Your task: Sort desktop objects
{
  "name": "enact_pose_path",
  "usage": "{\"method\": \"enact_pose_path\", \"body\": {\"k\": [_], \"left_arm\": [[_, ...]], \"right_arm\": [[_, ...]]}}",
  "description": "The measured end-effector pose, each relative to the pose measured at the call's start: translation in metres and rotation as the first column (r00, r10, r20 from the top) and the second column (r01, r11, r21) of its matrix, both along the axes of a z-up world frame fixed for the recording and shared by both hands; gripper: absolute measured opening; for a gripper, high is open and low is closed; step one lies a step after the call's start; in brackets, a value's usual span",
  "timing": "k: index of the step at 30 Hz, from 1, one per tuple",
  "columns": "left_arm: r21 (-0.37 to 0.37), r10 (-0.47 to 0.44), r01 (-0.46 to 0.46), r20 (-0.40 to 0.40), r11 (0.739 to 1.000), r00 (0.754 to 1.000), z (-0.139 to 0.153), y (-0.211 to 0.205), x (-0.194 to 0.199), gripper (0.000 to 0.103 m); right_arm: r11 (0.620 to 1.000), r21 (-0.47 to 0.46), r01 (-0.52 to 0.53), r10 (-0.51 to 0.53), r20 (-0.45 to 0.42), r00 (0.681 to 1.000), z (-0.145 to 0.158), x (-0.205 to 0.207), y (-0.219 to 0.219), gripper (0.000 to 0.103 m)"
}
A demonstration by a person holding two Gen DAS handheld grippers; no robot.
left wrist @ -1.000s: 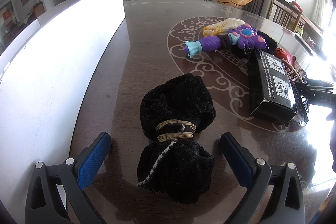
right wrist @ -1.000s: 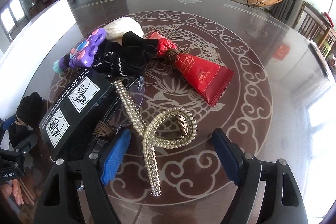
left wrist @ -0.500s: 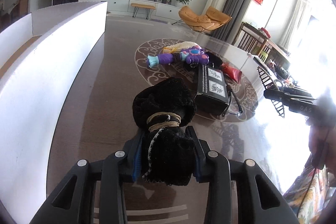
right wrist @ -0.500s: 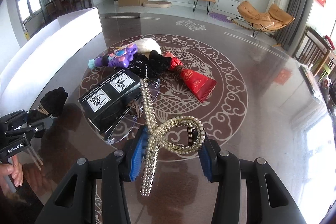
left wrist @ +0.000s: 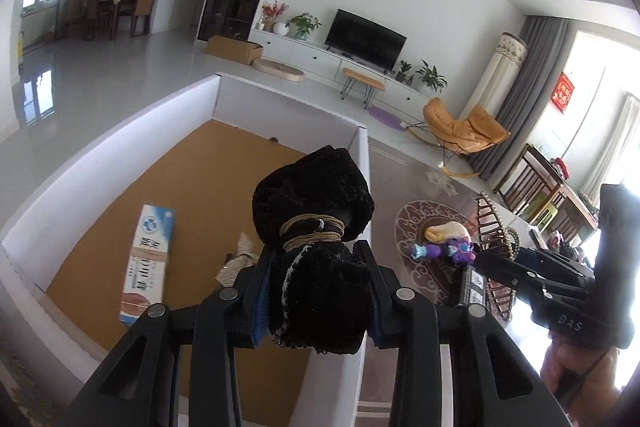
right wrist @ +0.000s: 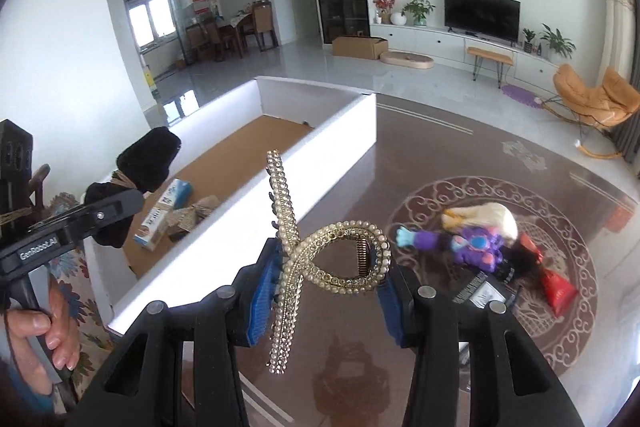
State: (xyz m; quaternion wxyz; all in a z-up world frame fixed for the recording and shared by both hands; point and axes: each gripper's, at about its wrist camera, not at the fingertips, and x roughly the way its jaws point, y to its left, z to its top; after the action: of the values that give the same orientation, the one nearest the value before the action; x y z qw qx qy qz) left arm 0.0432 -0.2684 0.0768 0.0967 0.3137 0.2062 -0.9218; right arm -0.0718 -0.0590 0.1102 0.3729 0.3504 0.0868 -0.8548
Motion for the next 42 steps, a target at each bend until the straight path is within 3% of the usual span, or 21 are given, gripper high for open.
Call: {"method": "enact_pose_path", "body": {"k": [4, 7, 12, 15, 16, 21, 23, 25, 29, 32, 35, 38, 42], "left_arm": [[-0.029, 0.085, -0.082, 0.140, 0.996, 0.986, -0.014, -0.059, -0.007, 0.037], [-0.055, 0.108, -0.098, 0.240, 0.994, 0.965, -0.032, -0.083, -0.015, 0.037], [-0.034, 0.099, -0.092, 0.334, 0.995, 0.937, -0.057, -0.096, -0.022, 0.043], [-0.042, 0.122, -0.114, 0.385, 0.993, 0.915, -0.070, -0.094, -0.024, 0.068], [-0.049, 0.135, -0.127, 0.385, 0.991, 0.913, -0.072, -0.093, -0.024, 0.070], [-0.033, 0.167, -0.164, 0.299, 0.986, 0.940, -0.061, -0.077, -0.012, 0.070], [-0.031, 0.149, -0.145, 0.246, 0.989, 0.958, -0.050, -0.061, -0.009, 0.070], [-0.041, 0.109, -0.103, 0.196, 0.994, 0.975, -0.038, -0.035, -0.008, 0.070], [-0.021, -0.053, 0.055, 0.102, 0.998, 0.993, -0.021, 0.031, -0.016, 0.070], [-0.011, -0.196, 0.197, 0.075, 0.980, 0.978, -0.021, 0.092, -0.019, 0.072], [-0.035, -0.306, 0.311, 0.104, 0.950, 0.946, -0.035, 0.150, -0.027, 0.088], [-0.078, -0.349, 0.368, 0.188, 0.926, 0.918, -0.069, 0.192, -0.044, 0.088], [-0.132, -0.350, 0.406, 0.315, 0.904, 0.882, -0.125, 0.219, -0.075, 0.088]], "right_arm": [[0.986, -0.009, -0.168, 0.168, -0.010, 0.986, 0.004, 0.025, -0.088, 0.047], [0.963, 0.030, -0.266, 0.266, 0.011, 0.964, -0.011, 0.044, -0.141, 0.047], [0.932, 0.154, -0.328, 0.324, 0.054, 0.945, -0.052, 0.059, -0.189, 0.048], [0.928, 0.189, -0.320, 0.310, 0.082, 0.947, -0.066, 0.058, -0.195, 0.075], [0.931, 0.187, -0.313, 0.303, 0.078, 0.950, -0.066, 0.058, -0.193, 0.080], [0.959, 0.099, -0.264, 0.266, 0.000, 0.964, -0.045, 0.055, -0.154, 0.082], [0.975, 0.050, -0.216, 0.218, -0.050, 0.975, -0.034, 0.055, -0.124, 0.089], [0.990, 0.015, -0.141, 0.141, -0.119, 0.983, -0.029, 0.050, -0.089, 0.097], [0.999, -0.013, 0.033, -0.035, -0.204, 0.978, -0.041, 0.045, -0.009, 0.098], [0.984, 0.029, 0.174, -0.164, -0.208, 0.964, -0.064, 0.035, 0.054, 0.098], [0.952, 0.099, 0.289, -0.274, -0.144, 0.951, -0.085, 0.021, 0.115, 0.098], [0.922, 0.151, 0.356, -0.349, -0.074, 0.934, -0.101, 0.007, 0.160, 0.098], [0.892, 0.249, 0.377, -0.383, -0.025, 0.923, -0.122, 0.000, 0.185, 0.098]]}}
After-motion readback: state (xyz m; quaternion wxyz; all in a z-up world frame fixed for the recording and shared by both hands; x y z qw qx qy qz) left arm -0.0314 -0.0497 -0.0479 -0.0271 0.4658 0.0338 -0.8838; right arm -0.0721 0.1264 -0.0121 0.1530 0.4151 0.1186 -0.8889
